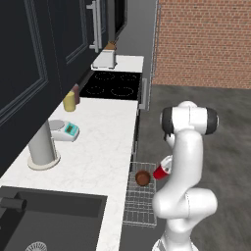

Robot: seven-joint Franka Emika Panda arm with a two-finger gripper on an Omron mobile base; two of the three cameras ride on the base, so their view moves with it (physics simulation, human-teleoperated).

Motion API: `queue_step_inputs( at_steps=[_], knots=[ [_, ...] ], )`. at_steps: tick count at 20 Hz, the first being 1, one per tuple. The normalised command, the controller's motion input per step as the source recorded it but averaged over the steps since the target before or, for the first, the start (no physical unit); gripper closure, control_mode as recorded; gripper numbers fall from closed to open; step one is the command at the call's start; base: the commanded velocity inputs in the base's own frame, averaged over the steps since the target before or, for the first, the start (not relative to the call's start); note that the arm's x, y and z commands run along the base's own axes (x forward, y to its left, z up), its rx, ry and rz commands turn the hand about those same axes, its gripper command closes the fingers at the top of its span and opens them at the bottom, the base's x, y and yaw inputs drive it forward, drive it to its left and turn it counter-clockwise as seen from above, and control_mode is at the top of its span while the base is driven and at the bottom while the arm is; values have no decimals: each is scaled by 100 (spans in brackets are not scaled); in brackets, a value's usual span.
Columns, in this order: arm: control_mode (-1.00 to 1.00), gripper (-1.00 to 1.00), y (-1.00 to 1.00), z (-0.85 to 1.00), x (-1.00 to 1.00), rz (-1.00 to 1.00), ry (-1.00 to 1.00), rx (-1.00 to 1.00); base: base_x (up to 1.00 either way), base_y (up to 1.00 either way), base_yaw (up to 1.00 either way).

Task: Pick up the cup and bowl from the counter, place them in the dishwasher, and close the dishwasher door.

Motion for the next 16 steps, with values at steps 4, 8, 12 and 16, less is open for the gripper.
queue_step_inputs(
  at_steps=[4, 8, 12, 16],
  knots=[
    [-100, 100, 47, -41, 3, 0, -10, 0, 0, 0, 0],
    [-100, 100, 41, -27, 4, 0, 2, 0, 0, 0, 0],
    [-100, 100, 19, -25, 26, 0, 10, 0, 0, 0, 0],
    [-100, 100, 17, -29, 24, 0, 3, 0, 0, 0, 0]
  ],
)
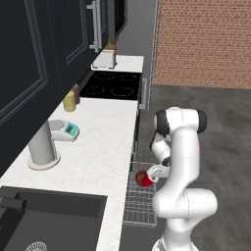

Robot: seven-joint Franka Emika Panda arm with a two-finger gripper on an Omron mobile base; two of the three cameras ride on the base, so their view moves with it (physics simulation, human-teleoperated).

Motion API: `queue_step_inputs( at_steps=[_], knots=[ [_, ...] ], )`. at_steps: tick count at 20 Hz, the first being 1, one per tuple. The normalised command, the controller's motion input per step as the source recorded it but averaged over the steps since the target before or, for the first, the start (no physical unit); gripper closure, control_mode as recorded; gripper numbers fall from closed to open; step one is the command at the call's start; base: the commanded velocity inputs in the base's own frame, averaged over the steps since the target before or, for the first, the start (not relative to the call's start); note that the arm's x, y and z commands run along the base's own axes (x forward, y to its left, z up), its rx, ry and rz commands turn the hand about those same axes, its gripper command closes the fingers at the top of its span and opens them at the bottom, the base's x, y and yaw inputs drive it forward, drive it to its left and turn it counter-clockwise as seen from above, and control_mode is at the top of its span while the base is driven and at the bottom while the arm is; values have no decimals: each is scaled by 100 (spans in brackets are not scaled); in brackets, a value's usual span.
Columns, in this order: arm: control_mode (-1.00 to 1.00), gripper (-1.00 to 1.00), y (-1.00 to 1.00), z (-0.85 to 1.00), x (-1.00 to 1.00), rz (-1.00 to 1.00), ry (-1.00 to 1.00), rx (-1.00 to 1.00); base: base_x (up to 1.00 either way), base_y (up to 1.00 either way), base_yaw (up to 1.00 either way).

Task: Pick up the cup and bowl from the counter, place them in the dishwasher, and close the dishwasher door.

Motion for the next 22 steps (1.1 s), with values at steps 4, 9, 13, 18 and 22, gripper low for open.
queue_step_inputs(
  at_steps=[4, 9, 13, 18, 22],
  knots=[
    [-100, 100, 5, -19, 4, 0, 0, 0, 0, 0, 0],
    [-100, 100, 8, -12, -14, 0, -2, 0, 0, 0, 0],
    [-100, 100, 29, -19, -9, 3, 5, 0, 0, 0, 0],
    [-100, 100, 21, -5, 0, 5, 7, 0, 0, 0, 0],
    [-100, 100, 22, -30, 0, 6, 18, 0, 0, 0, 0]
  ],
)
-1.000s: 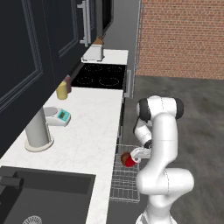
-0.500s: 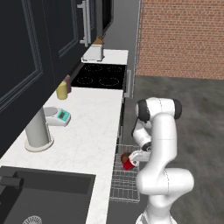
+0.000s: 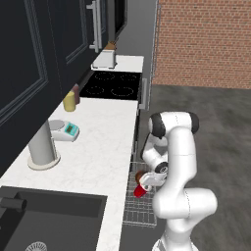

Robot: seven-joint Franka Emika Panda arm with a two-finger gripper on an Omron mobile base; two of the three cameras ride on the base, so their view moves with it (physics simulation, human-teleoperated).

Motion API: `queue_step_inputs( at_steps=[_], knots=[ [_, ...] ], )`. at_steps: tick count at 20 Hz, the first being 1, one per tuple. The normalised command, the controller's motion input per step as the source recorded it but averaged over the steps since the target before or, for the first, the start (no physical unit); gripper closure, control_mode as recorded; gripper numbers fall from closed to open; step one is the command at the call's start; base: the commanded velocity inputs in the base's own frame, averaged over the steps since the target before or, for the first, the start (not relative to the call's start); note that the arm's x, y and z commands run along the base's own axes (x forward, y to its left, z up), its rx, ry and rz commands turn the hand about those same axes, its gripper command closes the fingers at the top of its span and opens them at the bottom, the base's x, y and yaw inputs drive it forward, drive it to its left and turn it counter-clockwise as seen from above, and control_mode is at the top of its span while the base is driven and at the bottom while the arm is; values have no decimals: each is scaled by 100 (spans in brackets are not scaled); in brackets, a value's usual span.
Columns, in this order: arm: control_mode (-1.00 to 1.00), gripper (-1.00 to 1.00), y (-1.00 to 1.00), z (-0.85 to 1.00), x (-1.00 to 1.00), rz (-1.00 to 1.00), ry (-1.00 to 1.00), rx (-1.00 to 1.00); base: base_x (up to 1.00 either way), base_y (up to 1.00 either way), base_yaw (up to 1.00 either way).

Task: Pick up the cup and bowl from the counter, place them in the dishwasher, and close the dishwasher door.

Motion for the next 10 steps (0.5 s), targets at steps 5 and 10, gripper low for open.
queue_step_inputs(
  at_steps=[5, 10],
  knots=[
    [-100, 100, 2, -48, 15, 6, 11, 0, 0, 0, 0],
    [-100, 100, 1, -54, 18, 7, 7, 0, 0, 0, 0]
  ],
)
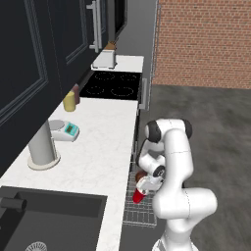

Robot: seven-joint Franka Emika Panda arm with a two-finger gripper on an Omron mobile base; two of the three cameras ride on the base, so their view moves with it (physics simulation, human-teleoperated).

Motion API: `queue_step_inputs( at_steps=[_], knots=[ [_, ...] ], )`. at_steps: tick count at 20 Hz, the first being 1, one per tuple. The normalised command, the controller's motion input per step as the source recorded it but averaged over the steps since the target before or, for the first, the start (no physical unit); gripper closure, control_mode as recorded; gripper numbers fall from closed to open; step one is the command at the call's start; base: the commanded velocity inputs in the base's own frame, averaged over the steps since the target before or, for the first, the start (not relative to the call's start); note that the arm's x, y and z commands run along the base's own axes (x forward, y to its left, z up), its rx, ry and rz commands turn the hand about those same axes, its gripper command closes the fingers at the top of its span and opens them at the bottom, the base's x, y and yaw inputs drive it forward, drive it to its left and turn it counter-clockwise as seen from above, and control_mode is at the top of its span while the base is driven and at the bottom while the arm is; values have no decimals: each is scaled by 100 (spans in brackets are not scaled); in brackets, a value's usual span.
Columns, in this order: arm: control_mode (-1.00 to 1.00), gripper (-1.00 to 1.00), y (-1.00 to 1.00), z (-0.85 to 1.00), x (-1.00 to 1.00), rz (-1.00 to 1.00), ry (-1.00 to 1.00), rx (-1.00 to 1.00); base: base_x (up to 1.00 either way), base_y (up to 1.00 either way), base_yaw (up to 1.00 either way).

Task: Pick up the cup and bowl from the counter, place them in the dishwasher, and close the dishwasher door.

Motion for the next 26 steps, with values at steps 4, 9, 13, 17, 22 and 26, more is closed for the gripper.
queue_step_inputs(
  at_steps=[4, 9, 13, 17, 22, 26],
  knots=[
    [-100, 100, 0, -59, 18, 8, 6, 0, 0, 0, 0],
    [-100, 100, 0, -59, 17, 10, 4, 0, 0, 0, 0],
    [-100, -100, 0, -58, 5, 9, 1, 0, 0, 0, 0],
    [-100, -100, -6, -24, 0, 8, -1, 0, 0, 0, 0],
    [-100, -100, -1, 4, -1, 0, -2, 1, 0, 0, 0],
    [-100, -100, -27, 60, -23, -6, 0, 8, 0, 0, 0]
  ],
)
